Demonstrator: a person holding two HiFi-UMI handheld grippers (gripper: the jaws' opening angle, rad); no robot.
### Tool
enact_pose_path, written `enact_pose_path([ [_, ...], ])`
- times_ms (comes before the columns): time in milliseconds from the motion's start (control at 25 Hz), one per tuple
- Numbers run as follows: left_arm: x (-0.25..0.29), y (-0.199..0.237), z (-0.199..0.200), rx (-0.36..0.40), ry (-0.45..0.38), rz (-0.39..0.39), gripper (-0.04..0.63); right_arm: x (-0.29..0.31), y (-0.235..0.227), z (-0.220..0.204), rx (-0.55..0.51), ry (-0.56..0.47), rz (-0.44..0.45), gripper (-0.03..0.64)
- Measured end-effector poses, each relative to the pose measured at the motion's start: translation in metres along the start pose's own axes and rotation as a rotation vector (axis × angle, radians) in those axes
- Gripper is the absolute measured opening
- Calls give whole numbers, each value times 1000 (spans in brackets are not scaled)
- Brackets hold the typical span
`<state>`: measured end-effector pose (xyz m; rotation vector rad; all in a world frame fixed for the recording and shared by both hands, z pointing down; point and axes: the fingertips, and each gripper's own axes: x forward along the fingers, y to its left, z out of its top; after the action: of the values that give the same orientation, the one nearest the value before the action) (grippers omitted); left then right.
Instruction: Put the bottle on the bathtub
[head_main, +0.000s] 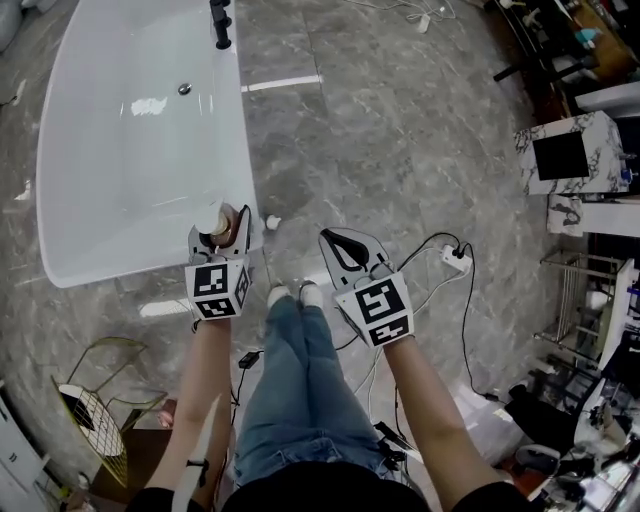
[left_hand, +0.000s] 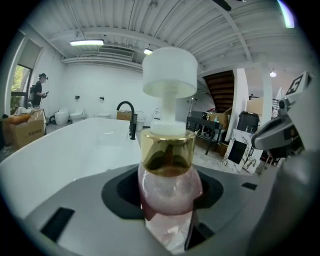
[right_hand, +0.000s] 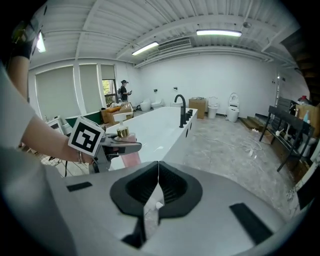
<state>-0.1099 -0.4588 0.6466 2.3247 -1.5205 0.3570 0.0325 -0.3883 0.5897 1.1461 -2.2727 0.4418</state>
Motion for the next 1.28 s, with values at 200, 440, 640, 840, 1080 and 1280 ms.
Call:
enact_pose_path([
  [200,-1,-8,-4,52,-3,-16,213,9,3,2,-38,-13,35,17],
  [440,3,-25,-9,152,30,-37,215,13,3,12,-30,-41,50,17],
  [640,-1,-18,-21,124,138,4,246,9,2,21,-9,-62,43,17],
  [840,-15,-14,-28,92,214,63,394,-6,6,27,-34,-72,71,17],
  [1080,-37,-20,-8,86,196,105,396,-28,12,33,-91,-74,109,17],
  [1280,-58,-23,14,121,186,116,396,-43,20,49,-143,-94,136,17],
])
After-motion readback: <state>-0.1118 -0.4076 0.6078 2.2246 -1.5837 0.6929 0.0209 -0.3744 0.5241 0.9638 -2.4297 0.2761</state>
